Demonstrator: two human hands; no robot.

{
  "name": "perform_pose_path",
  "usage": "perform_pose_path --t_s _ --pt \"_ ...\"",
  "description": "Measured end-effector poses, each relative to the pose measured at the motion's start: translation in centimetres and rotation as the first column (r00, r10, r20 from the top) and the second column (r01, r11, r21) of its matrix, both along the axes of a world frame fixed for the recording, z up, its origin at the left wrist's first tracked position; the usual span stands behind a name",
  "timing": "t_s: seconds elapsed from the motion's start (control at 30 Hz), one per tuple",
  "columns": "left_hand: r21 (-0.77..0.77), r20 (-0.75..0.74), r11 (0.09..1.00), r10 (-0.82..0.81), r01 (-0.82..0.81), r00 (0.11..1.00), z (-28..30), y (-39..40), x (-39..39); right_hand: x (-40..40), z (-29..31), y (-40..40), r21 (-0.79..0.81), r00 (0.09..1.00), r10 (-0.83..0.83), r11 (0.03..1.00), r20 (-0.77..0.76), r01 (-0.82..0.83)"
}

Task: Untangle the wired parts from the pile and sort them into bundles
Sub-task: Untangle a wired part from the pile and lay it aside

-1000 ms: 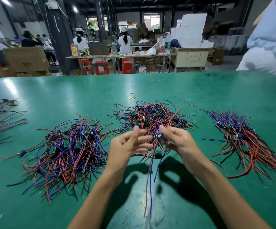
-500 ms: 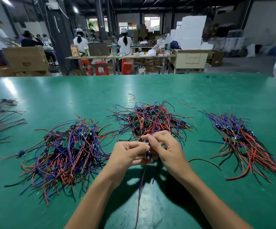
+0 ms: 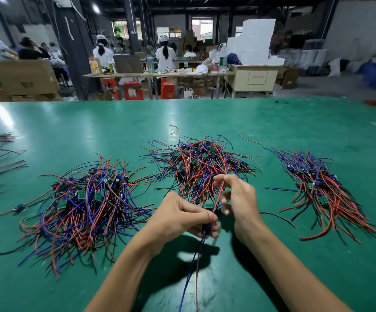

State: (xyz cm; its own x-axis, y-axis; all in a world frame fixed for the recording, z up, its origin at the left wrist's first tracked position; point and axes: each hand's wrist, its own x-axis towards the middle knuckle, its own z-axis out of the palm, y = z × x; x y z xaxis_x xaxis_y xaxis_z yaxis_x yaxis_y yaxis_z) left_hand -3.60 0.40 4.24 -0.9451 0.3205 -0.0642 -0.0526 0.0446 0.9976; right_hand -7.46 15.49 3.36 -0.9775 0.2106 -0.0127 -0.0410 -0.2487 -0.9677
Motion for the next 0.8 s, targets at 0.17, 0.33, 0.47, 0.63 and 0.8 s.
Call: perform_pose_path --t_s 0.17,0.33,0.47,0.63,0.8 --pt "0.033 0.005 0.999 -0.033 0.033 0.999 -0.2 -0.1 0.1 -0.6 -0.3 1.5 -0.18 0.989 0.102 0.98 0.111 -0.081" --pt "0.128 0.085 0.99 0.052 -0.062 0.995 0.0 -1.0 -0.4 -0.3 0.0 1.5 0.208 0.886 0.454 0.862 0.093 -0.463" --pt "0.168 0.181 0.986 -0.022 -0.008 0.983 0.2 -2.2 -0.7 0.6 -0.3 0.5 0.382 0.899 0.427 0.851 -0.099 -0.362" --pt "0.14 0.188 0.987 -0.102 0.076 0.977 -0.2 -3.8 -1.0 0.2 0.5 1.2 0.238 0.985 0.126 0.967 -0.12 -0.094" --pt "-0.012 0.065 1.0 0.013 -0.012 0.998 -0.5 -3.9 -1.3 -0.1 0.8 1.4 0.113 0.993 0.061 0.992 -0.097 -0.05"
